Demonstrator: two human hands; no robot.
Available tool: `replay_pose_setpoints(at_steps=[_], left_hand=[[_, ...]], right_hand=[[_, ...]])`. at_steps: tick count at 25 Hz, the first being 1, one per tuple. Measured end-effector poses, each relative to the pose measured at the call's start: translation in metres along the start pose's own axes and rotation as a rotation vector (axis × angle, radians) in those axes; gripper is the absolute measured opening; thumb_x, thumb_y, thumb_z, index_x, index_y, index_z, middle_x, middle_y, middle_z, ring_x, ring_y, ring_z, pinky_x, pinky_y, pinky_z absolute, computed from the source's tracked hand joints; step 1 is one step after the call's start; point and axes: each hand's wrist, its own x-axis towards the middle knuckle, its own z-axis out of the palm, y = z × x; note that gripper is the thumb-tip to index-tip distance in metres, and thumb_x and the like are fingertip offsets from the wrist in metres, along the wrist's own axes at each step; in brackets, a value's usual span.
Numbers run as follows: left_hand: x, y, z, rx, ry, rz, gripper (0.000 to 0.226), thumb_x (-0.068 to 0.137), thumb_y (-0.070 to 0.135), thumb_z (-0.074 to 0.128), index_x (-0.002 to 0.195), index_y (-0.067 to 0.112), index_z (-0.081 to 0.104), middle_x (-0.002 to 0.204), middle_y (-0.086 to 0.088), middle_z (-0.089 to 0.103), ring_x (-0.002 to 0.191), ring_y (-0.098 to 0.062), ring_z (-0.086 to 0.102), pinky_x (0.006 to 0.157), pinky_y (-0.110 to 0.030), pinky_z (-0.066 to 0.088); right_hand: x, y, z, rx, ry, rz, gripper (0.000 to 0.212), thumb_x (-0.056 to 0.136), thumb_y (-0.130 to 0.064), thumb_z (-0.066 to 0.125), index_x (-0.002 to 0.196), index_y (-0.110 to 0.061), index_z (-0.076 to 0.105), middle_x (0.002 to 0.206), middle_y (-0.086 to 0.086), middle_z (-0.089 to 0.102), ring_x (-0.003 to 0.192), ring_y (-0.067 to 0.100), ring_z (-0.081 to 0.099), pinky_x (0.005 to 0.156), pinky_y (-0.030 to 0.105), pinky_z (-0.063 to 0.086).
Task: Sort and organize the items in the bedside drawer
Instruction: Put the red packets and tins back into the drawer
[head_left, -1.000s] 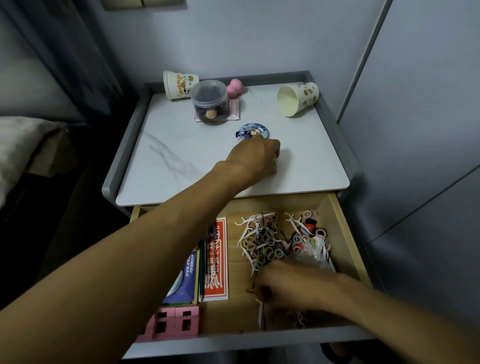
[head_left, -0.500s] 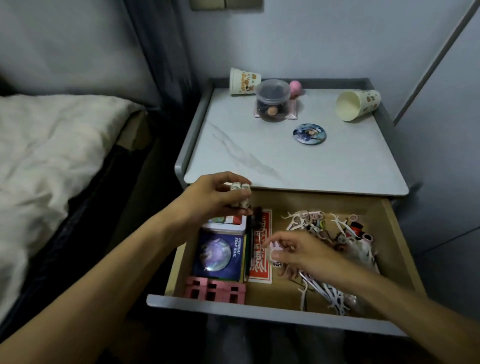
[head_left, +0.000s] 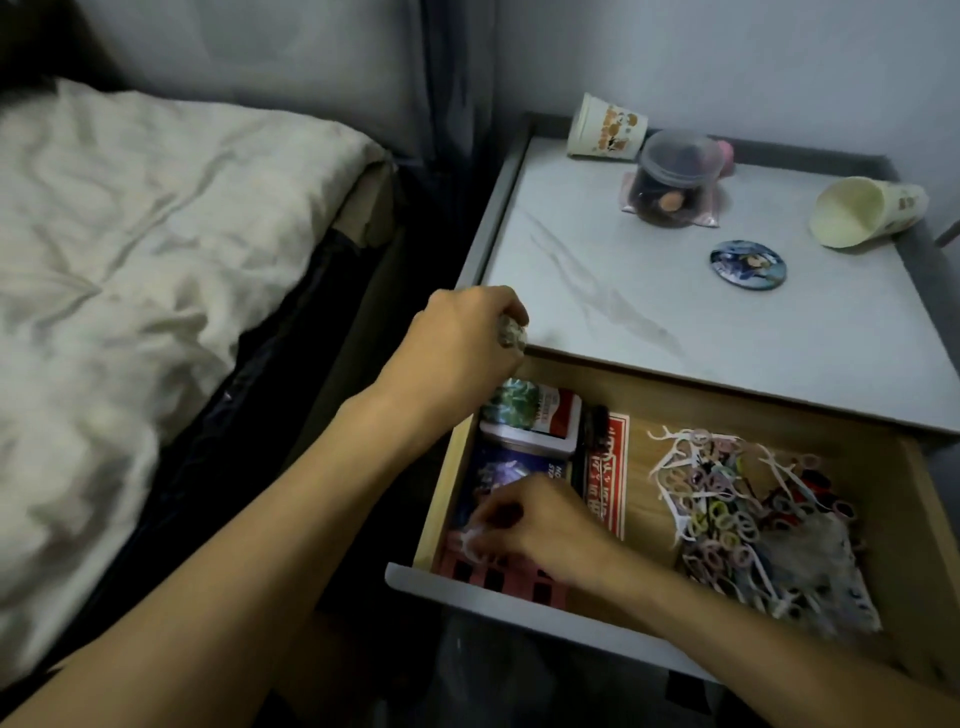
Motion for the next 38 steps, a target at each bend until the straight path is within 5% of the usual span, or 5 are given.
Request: replay_pose_setpoints(at_steps=[9, 16, 23, 28, 38], left_hand=[[0.006, -0.009, 0.009, 0.081, -0.076, 0.017, 0.025, 0.086, 0.017, 0.067, 0.11, 0.022, 0.066, 0.11, -0.006, 0.062, 0.096, -0.024, 0.062, 0.08, -0.035, 0.056], [0.006, -0.009, 0.015, 0.136, -0.171, 0.027, 0.03, 0.085, 0.014, 0.068, 0.115, 0.02, 0.063, 0.106, -0.006, 0.063, 0.093, -0.024, 0.063, 0.07, -0.029, 0.054], [-0.001, 0.007, 0.033, 0.201, -0.249, 0.19, 0.064, 0.082, 0.015, 0.068, 0.134, 0.018, 0.031, 0.091, -0.007, 0.065, 0.086, -0.03, 0.064, 0.067, -0.039, 0.051], [-0.014, 0.021, 0.049, 0.097, -0.362, 0.382, 0.078, 0.077, 0.032, 0.079, 0.137, 0.02, 0.03, 0.107, -0.008, 0.07, 0.098, -0.025, 0.067, 0.079, -0.043, 0.055], [-0.01, 0.018, 0.046, 0.268, -0.296, 0.323, 0.034, 0.081, 0.033, 0.075, 0.108, 0.014, 0.063, 0.102, -0.006, 0.068, 0.091, -0.024, 0.065, 0.075, -0.037, 0.053]], right_hand=[[0.006, 0.0, 0.007, -0.218, 0.007, -0.017, 0.03, 0.078, -0.037, 0.08, 0.098, -0.016, 0.074, 0.094, -0.002, 0.071, 0.086, 0.006, 0.064, 0.079, 0.024, 0.054], [0.002, -0.004, 0.004, -0.297, -0.029, -0.063, 0.034, 0.083, -0.04, 0.074, 0.108, -0.017, 0.07, 0.102, -0.002, 0.068, 0.089, 0.006, 0.062, 0.078, 0.021, 0.052], [-0.028, -0.017, -0.068, 0.585, 0.346, 0.09, 0.025, 0.098, -0.034, 0.054, 0.108, -0.015, 0.067, 0.096, 0.011, 0.069, 0.075, 0.016, 0.066, 0.066, 0.025, 0.054], [-0.035, -0.027, -0.067, 0.699, 0.394, 0.054, 0.019, 0.091, -0.014, 0.066, 0.11, -0.013, 0.066, 0.097, 0.008, 0.074, 0.088, 0.019, 0.072, 0.078, 0.032, 0.058], [-0.021, -0.013, -0.072, 1.186, 0.267, 0.251, 0.024, 0.086, 0.0, 0.062, 0.109, 0.007, 0.063, 0.1, 0.019, 0.072, 0.087, 0.024, 0.071, 0.077, 0.031, 0.06]])
